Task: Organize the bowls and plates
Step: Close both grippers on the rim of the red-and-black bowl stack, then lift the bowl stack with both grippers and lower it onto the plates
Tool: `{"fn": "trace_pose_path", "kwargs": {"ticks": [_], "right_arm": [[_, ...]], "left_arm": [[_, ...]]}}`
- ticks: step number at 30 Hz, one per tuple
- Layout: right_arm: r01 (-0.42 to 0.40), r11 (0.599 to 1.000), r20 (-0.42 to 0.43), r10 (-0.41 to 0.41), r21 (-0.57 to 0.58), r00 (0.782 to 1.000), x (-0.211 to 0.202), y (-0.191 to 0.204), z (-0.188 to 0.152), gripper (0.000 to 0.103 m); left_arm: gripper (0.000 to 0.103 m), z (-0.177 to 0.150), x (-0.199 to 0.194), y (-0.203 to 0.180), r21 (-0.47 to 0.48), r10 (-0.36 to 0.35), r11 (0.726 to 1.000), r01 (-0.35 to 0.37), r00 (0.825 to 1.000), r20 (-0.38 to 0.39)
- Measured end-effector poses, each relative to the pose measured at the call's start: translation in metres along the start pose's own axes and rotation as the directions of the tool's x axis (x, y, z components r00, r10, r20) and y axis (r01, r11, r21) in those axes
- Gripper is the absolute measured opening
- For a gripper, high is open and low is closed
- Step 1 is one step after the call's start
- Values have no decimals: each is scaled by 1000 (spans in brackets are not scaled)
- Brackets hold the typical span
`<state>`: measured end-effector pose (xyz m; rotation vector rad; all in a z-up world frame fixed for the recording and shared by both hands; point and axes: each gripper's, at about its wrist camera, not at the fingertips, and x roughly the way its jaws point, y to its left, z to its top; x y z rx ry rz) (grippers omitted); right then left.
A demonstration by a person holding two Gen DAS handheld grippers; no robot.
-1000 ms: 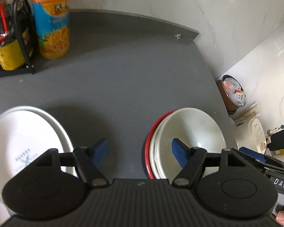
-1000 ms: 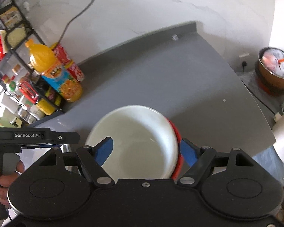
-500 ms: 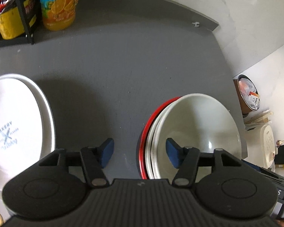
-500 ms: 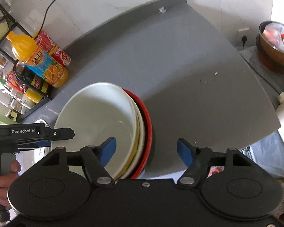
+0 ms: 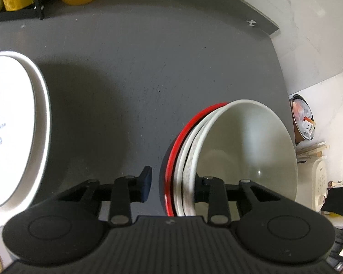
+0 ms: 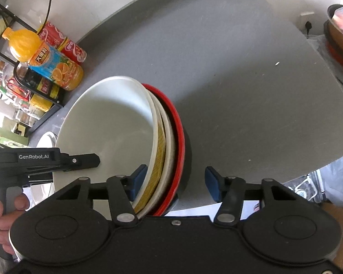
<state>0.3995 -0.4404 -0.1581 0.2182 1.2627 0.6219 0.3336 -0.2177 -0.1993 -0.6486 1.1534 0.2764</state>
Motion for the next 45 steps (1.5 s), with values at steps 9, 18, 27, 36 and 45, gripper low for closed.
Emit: {"fn": "trace_pose_path", "kwargs": {"ticks": [9,18,27,36,45], "right_arm": [[-3,1000,-11,3,-21,1000,1,6,0,39],[-4,999,32,5,-47,999,-9,19,-2,37],[-14,997,66,20,-81,998,-14,48,2,37],[-49,988,91,63,-147,994,-16,98,7,37],[-83,975,74,100,-208,992,-2,151,6,37]], "left_arm": [[27,-1,-6,0,41,-36,999,36,999,12],[27,-3,-21,7,49,-51,998,49,998,39],[27,1,-46,21,39,-71,997,68,994,89],[27,11,-87,57,2,-67,998,68,986,155],[27,13,-122,105,-52,-41,997,52,979,198]]}}
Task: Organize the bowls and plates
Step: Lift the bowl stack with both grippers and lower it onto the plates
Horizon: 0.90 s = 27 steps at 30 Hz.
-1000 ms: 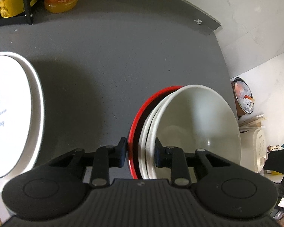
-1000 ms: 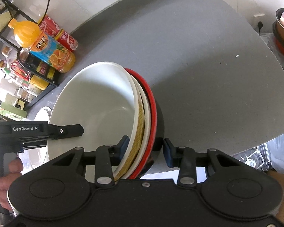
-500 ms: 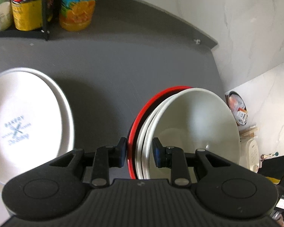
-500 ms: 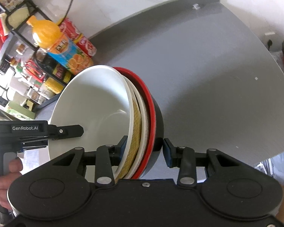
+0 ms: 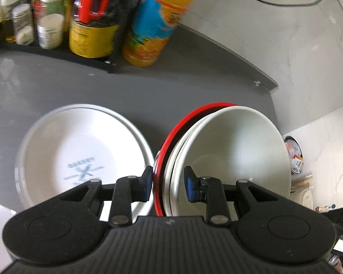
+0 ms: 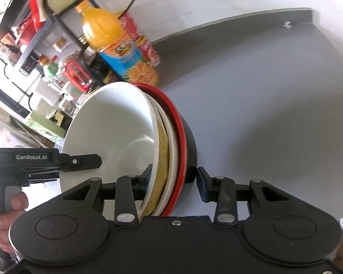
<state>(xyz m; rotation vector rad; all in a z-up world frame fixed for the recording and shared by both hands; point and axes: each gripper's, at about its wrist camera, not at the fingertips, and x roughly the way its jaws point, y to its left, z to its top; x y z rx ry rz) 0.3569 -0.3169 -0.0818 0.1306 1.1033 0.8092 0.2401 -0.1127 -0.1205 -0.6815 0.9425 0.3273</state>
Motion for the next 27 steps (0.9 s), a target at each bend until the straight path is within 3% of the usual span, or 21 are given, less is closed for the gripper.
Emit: {"fn": "trace_pose_path", "kwargs": {"ticks": [11,27], "right_arm": [[-27,999,-41,25,-46,999,27,55,1,37],[-12,998,-113,6,-54,994,68,105,-9,37]], "left_arm": [[27,9,-24,61,-65,28,998,-27,999,18],[27,10,-21,129,-100,41,994,-43,999,-24]]}}
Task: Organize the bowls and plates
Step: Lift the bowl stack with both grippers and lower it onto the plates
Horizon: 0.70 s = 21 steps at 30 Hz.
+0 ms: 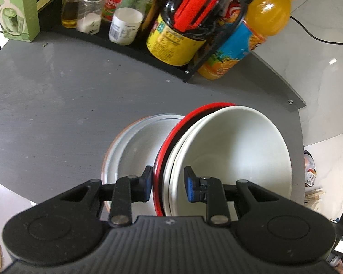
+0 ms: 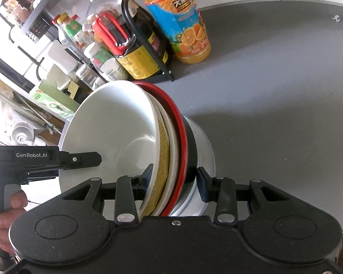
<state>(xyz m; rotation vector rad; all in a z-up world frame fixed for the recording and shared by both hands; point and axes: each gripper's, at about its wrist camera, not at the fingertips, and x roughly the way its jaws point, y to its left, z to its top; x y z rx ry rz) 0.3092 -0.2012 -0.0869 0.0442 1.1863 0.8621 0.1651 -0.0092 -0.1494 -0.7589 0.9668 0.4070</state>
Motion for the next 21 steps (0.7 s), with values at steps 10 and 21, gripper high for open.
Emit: {"fn": "trace_pose_path", "kwargs": {"ticks": [10,21], "right_arm": [[25,1000,-31,-24,16,999,16,12,-3,37],[59,997,-55,-57,46,997,25,12,-5,37]], "left_arm": [[27,4,7,23,-6,-7,1000,7,999,-33],[27,10,17,27,15,-27,1000,28,998,-54]]}}
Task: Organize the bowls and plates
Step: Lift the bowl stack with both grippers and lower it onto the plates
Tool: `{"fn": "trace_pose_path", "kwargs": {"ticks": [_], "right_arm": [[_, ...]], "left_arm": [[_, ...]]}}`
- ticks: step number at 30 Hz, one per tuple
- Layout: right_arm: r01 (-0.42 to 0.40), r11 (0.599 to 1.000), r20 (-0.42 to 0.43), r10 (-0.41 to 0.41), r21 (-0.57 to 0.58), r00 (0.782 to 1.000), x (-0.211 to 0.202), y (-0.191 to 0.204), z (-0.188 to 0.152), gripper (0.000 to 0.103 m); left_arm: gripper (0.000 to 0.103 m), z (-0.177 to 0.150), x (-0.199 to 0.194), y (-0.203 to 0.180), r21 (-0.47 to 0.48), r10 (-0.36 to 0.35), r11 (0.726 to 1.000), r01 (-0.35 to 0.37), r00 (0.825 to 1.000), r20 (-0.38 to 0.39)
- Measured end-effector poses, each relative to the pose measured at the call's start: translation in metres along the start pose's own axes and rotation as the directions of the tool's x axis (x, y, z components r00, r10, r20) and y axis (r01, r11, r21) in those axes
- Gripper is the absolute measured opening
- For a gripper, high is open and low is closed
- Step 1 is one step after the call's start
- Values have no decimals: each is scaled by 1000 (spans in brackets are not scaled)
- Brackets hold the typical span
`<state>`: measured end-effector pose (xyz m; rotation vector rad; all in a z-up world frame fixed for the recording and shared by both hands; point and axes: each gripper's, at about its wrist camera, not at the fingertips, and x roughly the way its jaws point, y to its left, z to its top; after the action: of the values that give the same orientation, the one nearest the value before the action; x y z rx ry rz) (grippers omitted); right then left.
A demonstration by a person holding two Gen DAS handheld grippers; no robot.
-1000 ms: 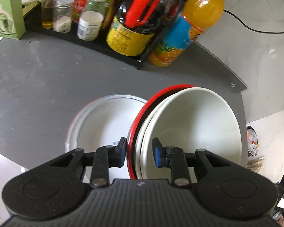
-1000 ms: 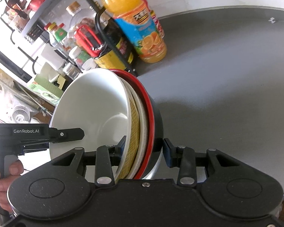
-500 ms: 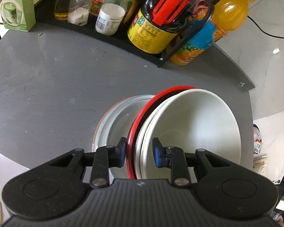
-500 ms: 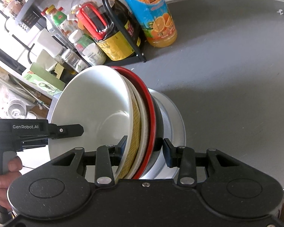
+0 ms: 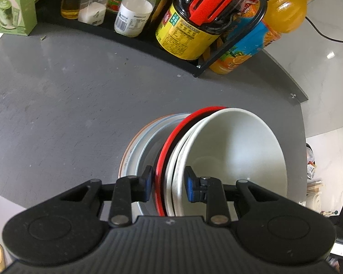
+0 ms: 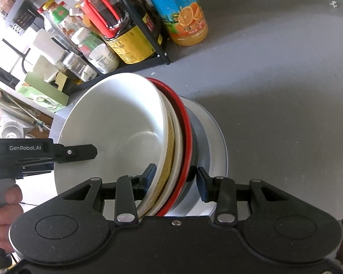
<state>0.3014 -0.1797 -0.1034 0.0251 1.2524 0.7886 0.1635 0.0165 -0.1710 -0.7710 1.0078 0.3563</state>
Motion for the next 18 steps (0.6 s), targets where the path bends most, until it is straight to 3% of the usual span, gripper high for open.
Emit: {"fn": "trace_pose_path", "kwargs": {"ticks": [12,16,18], "right_arm": [[-1,1000,-5,2,31,1000,2,-2,-2,40],[-5,999,50,2,46,999,-10,-3,-2,42],[2,998,73,-7,58,997,-16,-2,-3,43]], "left_arm": [[28,6,0,3,-9,-35,999,35,999,-17],[34,8,-6,2,26,-35,999,35,999,-5],[43,10,-9,1,55,-34,998,34,999,-5]]}}
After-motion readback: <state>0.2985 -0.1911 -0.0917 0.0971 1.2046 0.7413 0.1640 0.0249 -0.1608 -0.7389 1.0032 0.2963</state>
